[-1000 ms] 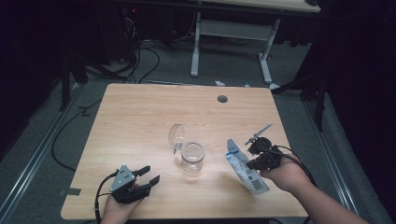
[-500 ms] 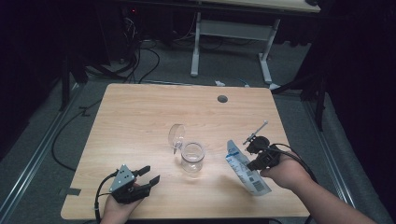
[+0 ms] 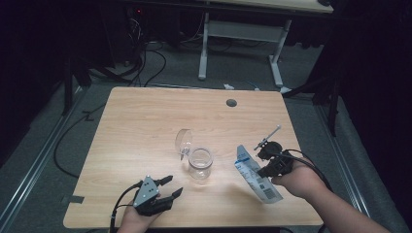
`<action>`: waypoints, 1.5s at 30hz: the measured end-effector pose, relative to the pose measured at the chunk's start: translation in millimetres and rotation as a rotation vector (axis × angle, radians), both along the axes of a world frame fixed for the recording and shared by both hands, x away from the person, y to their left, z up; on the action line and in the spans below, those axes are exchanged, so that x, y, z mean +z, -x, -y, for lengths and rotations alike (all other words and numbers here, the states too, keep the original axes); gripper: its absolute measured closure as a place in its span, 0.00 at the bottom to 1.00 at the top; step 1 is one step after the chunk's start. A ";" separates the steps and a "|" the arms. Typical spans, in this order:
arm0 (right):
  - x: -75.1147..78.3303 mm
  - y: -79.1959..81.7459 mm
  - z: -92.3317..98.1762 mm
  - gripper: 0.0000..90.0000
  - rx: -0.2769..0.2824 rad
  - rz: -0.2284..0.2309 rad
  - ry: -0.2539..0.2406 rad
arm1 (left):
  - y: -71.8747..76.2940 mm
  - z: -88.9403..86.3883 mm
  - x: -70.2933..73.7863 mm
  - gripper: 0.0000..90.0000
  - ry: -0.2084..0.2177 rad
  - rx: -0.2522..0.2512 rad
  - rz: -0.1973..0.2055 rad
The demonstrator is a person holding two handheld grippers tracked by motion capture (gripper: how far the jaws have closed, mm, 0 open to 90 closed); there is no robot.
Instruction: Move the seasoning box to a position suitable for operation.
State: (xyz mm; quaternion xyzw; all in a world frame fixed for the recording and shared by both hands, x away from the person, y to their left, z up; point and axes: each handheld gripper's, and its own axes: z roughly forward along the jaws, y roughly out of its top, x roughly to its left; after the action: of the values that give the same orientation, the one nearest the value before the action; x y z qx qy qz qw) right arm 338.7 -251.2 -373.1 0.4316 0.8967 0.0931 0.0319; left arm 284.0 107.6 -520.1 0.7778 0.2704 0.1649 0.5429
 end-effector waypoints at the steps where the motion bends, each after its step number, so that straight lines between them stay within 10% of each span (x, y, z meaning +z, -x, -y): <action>1: 0.0 0.0 0.0 1.00 0.000 0.000 0.000 | 0.0 0.0 0.0 0.49 0.000 0.000 0.000; 17: 11.0 0.9 -16.7 0.99 0.029 0.021 -0.015 | 5.3 66.7 6.8 0.47 -0.023 -0.121 -0.001; 45: 26.6 2.9 -56.3 0.99 0.058 0.031 -0.033 | 5.7 115.7 -0.8 0.39 -0.035 -0.191 -0.022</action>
State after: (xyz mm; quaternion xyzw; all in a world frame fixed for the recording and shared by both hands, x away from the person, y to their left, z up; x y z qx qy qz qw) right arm 335.8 -194.9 -346.5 0.4043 0.9066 0.1153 0.0358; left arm 278.2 -8.0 -520.8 0.8112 0.1980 0.1087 0.5394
